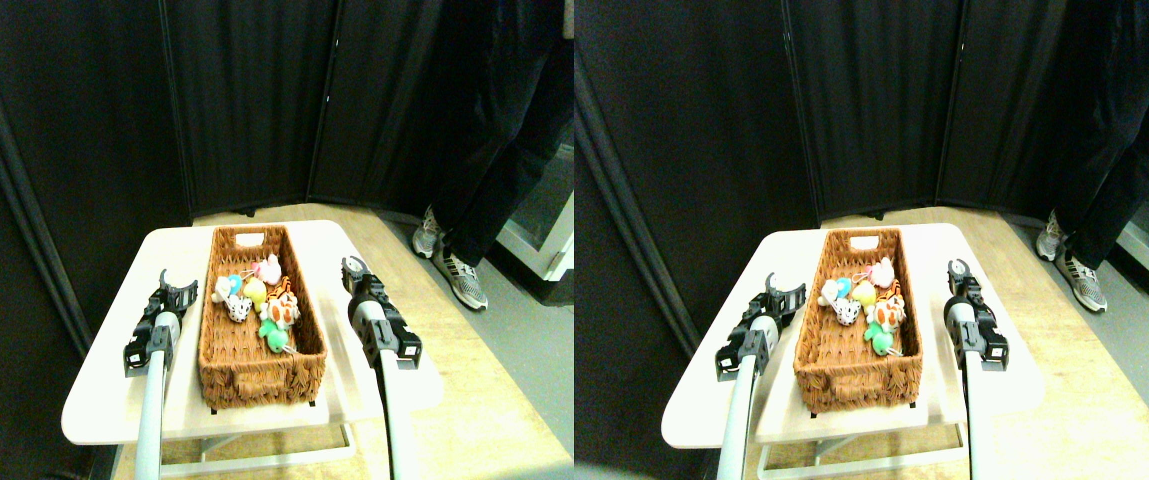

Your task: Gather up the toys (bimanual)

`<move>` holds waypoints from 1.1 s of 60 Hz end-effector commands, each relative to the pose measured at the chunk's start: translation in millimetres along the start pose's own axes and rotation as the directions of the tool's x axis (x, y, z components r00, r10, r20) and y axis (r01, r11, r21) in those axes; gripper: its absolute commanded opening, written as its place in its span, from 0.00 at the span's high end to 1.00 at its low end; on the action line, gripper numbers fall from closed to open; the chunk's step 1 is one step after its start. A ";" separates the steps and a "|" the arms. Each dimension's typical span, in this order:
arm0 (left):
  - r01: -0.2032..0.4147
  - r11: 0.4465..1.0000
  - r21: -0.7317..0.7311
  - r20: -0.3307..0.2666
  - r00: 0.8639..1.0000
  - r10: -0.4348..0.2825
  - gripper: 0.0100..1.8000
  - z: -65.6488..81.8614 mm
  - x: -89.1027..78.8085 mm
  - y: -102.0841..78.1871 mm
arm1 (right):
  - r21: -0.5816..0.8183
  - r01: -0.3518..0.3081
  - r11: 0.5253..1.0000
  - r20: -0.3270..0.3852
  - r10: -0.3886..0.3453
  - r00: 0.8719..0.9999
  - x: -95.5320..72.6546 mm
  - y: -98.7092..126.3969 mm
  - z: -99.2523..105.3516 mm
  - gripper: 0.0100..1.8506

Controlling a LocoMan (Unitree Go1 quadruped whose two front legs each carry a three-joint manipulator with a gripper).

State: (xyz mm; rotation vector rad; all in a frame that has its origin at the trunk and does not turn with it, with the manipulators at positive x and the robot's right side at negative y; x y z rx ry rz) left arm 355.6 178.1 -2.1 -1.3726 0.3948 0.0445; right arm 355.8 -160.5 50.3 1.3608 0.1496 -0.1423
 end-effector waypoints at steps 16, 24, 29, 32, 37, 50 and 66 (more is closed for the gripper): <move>0.001 0.996 0.087 0.028 1.000 -0.004 0.58 7.8 -2.4 2.5 | 0.033 0.005 0.999 0.068 -0.007 0.998 6.8 -0.7 7.9 1.00; -0.035 0.997 0.073 0.055 0.998 0.031 0.58 9.7 -6.0 7.7 | 0.049 -0.003 0.999 0.085 -0.001 0.996 8.1 -2.7 6.8 1.00; -0.029 0.998 0.060 0.046 0.999 0.027 0.59 10.1 -5.3 12.7 | 0.052 -0.005 0.999 0.076 0.001 0.997 7.7 -1.8 5.5 1.00; -0.027 0.998 0.048 0.055 0.998 0.024 0.58 10.7 -4.4 17.3 | 0.045 -0.010 0.999 0.073 0.006 0.997 7.2 -1.0 4.6 1.00; -0.025 0.999 0.031 0.070 0.997 0.023 0.57 10.7 -4.6 22.3 | 0.032 -0.014 0.999 0.071 0.012 0.997 6.5 0.1 3.8 1.00; -0.019 1.000 -0.005 0.100 0.995 0.020 0.60 13.1 -5.5 41.8 | 0.014 -0.017 1.000 0.078 0.016 0.997 6.2 2.0 2.5 1.00; 0.007 0.992 -0.123 0.193 0.981 0.017 0.89 14.8 -5.0 51.2 | 0.030 -0.017 0.999 0.070 0.015 0.997 3.5 6.6 -5.0 1.00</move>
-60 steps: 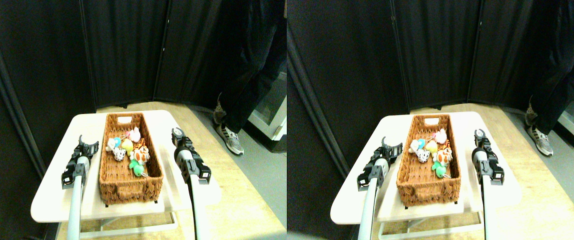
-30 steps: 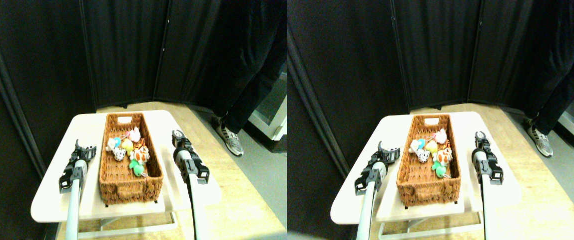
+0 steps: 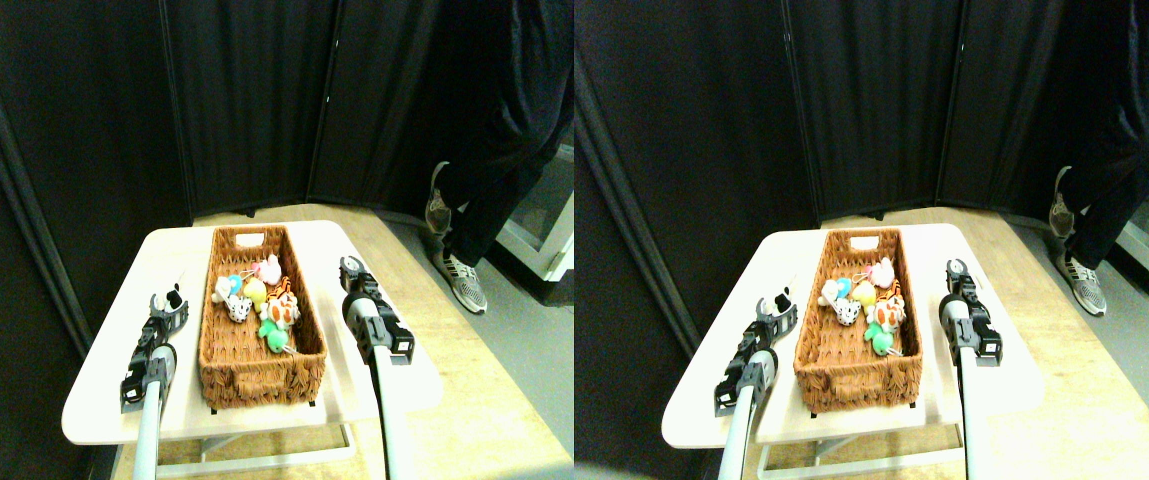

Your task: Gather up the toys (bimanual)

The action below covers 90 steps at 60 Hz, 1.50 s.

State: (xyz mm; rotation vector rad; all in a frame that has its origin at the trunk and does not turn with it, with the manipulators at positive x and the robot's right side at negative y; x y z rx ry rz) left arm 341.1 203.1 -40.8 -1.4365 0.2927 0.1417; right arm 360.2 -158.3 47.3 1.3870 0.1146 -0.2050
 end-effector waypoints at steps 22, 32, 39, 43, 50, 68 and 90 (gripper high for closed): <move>0.059 0.998 0.007 0.083 0.995 -0.059 1.00 2.9 -5.0 -21.8 | -0.003 -0.045 0.999 0.015 0.045 0.999 -4.1 6.9 -1.3 1.00; 0.078 0.994 0.080 0.011 0.997 -0.079 1.00 -1.7 -16.3 -56.3 | 0.013 -0.039 0.999 0.018 0.039 0.999 -4.1 6.3 1.9 1.00; 0.093 0.992 0.087 -0.049 0.995 -0.089 1.00 -5.9 -21.2 -81.1 | 0.010 -0.046 0.999 0.016 0.046 0.999 -2.4 5.7 3.8 1.00; 0.096 0.992 0.086 -0.057 0.994 -0.092 1.00 -13.0 -23.8 -96.9 | 0.006 -0.052 0.999 0.018 0.051 0.999 -1.0 5.6 4.5 1.00; 0.111 0.991 0.079 -0.108 0.989 -0.102 1.00 -25.1 -24.5 -113.0 | 0.027 -0.043 0.999 0.018 0.042 0.999 0.5 5.6 4.9 1.00; 0.126 0.991 0.033 -0.235 0.965 -0.115 1.00 -70.6 -29.8 -152.9 | 0.022 -0.045 0.999 0.028 0.044 0.999 2.3 6.7 5.4 1.00; 0.104 0.994 -0.034 -0.318 0.942 -0.109 1.00 -122.3 -33.1 -161.8 | 0.027 -0.063 0.998 0.025 0.063 0.998 0.4 9.1 7.1 1.00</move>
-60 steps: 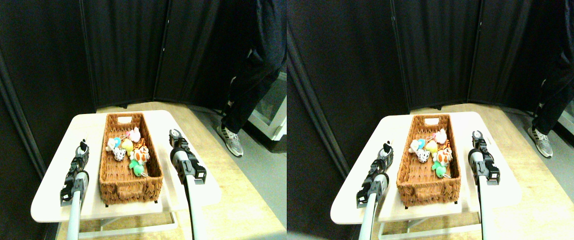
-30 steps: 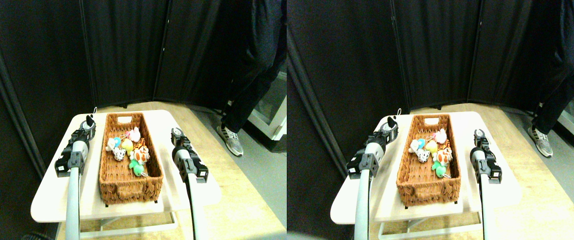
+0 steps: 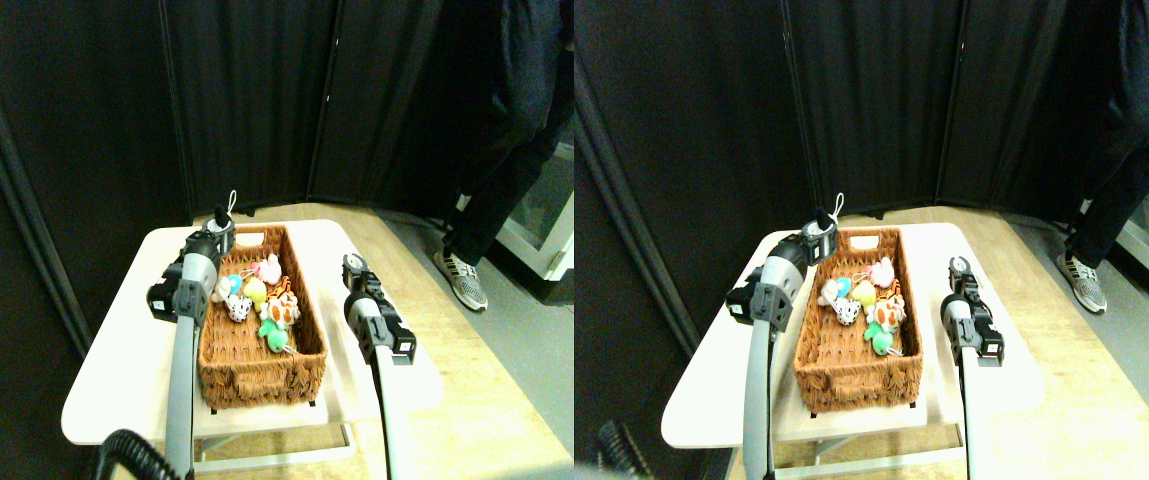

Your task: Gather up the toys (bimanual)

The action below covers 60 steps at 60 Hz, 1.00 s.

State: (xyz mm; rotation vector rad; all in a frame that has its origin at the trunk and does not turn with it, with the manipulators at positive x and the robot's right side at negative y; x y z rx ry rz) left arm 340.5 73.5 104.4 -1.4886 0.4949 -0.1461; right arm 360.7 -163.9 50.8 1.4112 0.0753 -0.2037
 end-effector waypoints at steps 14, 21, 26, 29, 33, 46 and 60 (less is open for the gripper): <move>-0.003 1.000 0.001 -0.035 0.999 0.003 0.90 -8.6 6.4 12.6 | 0.007 -0.044 0.999 -0.001 0.044 0.999 -2.5 7.7 6.0 1.00; -0.018 0.999 0.031 -0.037 0.999 0.019 0.80 -6.5 6.9 18.0 | 0.012 -0.042 0.999 0.001 0.042 0.999 -3.6 7.3 6.5 1.00; -0.021 0.998 0.051 -0.044 0.999 0.023 0.69 -5.9 5.9 19.1 | 0.008 -0.045 0.999 0.002 0.045 0.999 -4.1 6.9 6.2 1.00; -0.031 0.997 0.071 -0.053 0.998 0.035 0.57 -4.9 4.3 19.2 | 0.000 -0.048 0.999 0.003 0.048 0.999 -4.5 6.8 6.0 1.00; -0.034 0.995 0.093 -0.059 0.997 0.040 0.47 -3.4 2.8 19.3 | 0.000 -0.046 0.999 0.008 0.046 0.999 -5.3 6.7 5.6 1.00; -0.031 0.995 0.100 -0.088 0.995 0.040 0.29 -0.8 -0.5 18.0 | 0.007 -0.038 0.999 0.003 0.037 0.999 -5.5 6.3 4.4 1.00; -0.009 0.996 0.094 -0.019 1.000 0.010 0.48 14.8 -8.8 16.2 | 0.001 -0.047 0.999 0.009 0.047 0.999 -6.5 5.6 4.8 1.00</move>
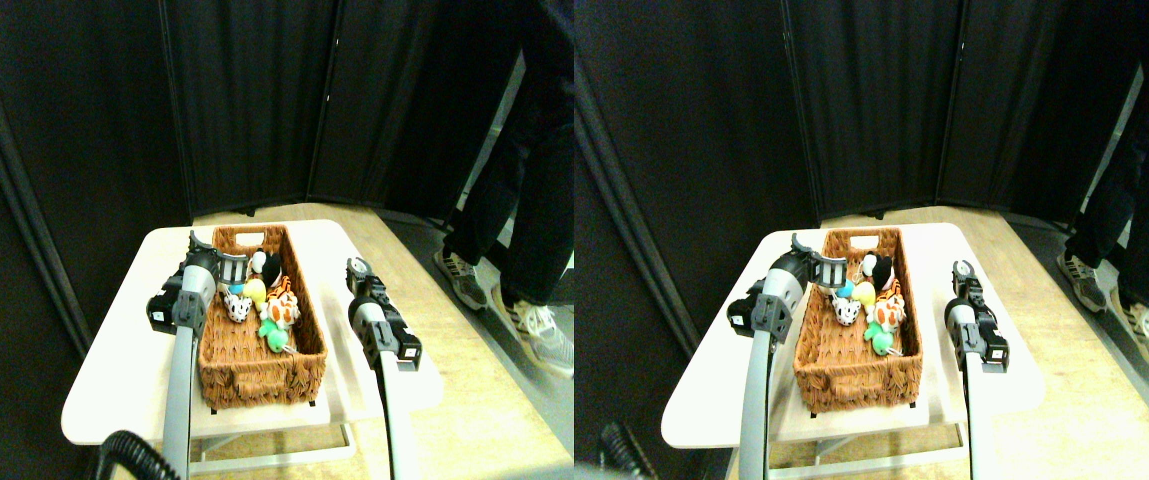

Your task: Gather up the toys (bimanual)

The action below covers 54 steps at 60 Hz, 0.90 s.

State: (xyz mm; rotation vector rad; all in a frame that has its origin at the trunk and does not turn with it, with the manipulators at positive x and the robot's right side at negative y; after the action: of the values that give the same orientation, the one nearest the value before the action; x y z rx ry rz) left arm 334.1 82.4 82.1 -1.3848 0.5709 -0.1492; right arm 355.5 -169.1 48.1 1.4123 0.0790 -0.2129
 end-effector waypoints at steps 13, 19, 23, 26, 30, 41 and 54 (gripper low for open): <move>0.074 0.997 -0.014 0.153 0.986 -0.071 0.74 42.1 -22.7 5.1 | -0.012 -0.049 0.999 0.018 0.050 0.999 -2.5 8.3 3.8 1.00; 0.091 0.994 0.054 0.185 0.978 -0.100 0.85 63.1 -38.0 15.7 | 0.003 -0.044 0.999 0.007 0.044 0.999 -3.2 9.1 4.3 1.00; 0.087 0.994 0.061 0.212 0.972 -0.098 0.90 72.0 -45.5 20.8 | 0.010 -0.044 0.999 0.003 0.044 0.999 -2.7 9.2 3.5 1.00; 0.081 0.994 0.072 0.240 0.966 -0.096 0.94 78.9 -52.6 26.0 | -0.014 -0.043 0.999 0.003 0.044 0.999 -2.8 9.7 2.8 1.00; 0.082 0.993 0.091 0.255 0.962 -0.102 0.99 84.9 -59.3 34.8 | 0.000 -0.042 0.999 -0.013 0.042 0.999 -2.5 10.2 1.6 1.00; 0.080 0.995 0.055 0.290 0.953 -0.093 1.00 94.2 -68.8 55.4 | 0.008 -0.049 0.999 -0.048 0.049 0.998 -2.4 12.2 -1.6 1.00; 0.072 0.997 0.037 0.308 0.948 -0.080 1.00 102.5 -64.9 85.3 | -0.004 -0.071 0.997 -0.113 0.070 0.991 -7.7 18.0 -7.0 1.00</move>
State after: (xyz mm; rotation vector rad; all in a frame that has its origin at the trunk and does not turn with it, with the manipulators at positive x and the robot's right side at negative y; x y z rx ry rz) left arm 301.9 217.1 29.7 -1.3793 0.2788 0.0425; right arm 352.6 -162.5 55.1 1.4170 0.1434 -0.1327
